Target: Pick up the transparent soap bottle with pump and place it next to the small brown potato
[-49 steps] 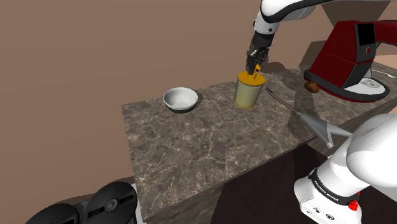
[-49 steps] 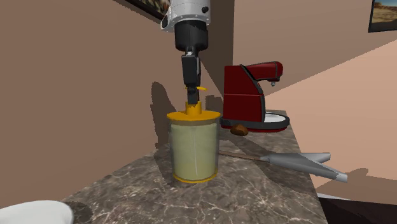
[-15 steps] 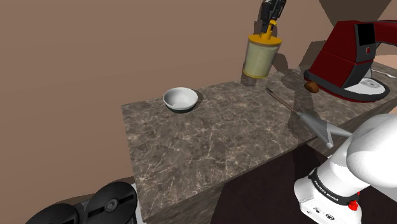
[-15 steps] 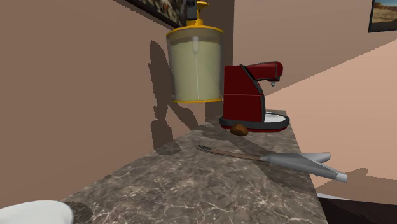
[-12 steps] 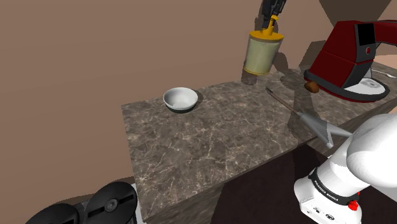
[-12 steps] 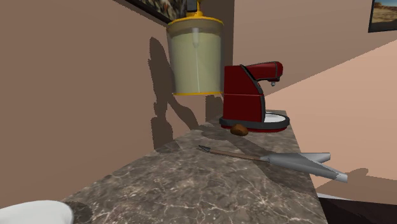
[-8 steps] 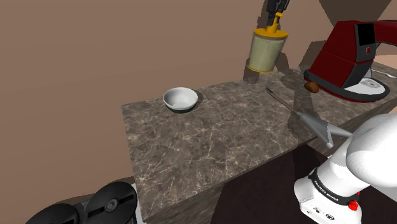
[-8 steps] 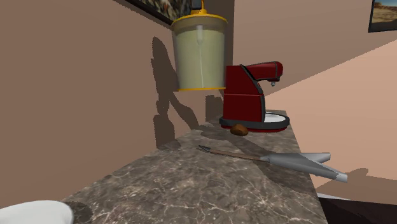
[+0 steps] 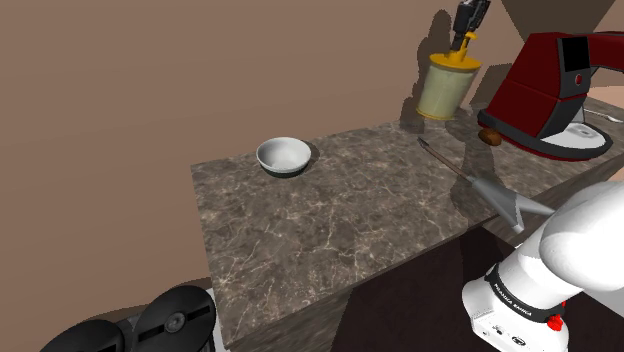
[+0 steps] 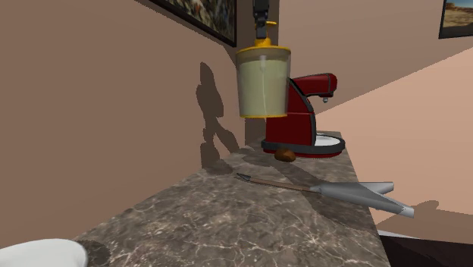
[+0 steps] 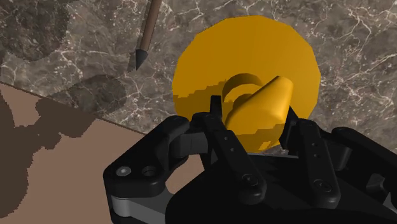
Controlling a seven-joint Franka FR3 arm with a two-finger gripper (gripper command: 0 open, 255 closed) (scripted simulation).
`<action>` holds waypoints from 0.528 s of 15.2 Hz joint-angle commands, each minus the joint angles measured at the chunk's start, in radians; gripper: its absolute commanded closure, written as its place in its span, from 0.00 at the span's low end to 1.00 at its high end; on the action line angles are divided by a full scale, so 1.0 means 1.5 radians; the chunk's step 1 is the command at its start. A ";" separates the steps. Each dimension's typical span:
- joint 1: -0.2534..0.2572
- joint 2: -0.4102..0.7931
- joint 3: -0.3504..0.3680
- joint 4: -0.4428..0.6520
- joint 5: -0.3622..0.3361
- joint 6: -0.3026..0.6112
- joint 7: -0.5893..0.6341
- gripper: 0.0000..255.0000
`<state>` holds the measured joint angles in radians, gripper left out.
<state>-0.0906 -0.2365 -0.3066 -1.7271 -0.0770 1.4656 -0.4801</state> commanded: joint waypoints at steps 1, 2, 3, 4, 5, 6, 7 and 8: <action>-0.012 -0.005 -0.019 -0.013 -0.007 0.011 -0.031 1.00; -0.018 -0.007 -0.029 -0.019 -0.010 0.016 -0.047 1.00; -0.024 -0.007 -0.040 -0.024 -0.013 0.021 -0.062 1.00; -0.030 -0.007 -0.050 -0.028 -0.016 0.026 -0.078 1.00; -0.036 -0.006 -0.061 -0.031 -0.018 0.032 -0.095 1.00; -0.042 -0.004 -0.072 -0.033 -0.021 0.037 -0.111 1.00; -0.048 -0.001 -0.083 -0.035 -0.023 0.042 -0.127 1.00; -0.054 0.002 -0.094 -0.036 -0.024 0.048 -0.144 1.00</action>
<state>-0.1607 -0.2354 -0.4272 -1.7804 -0.1089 1.5314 -0.6634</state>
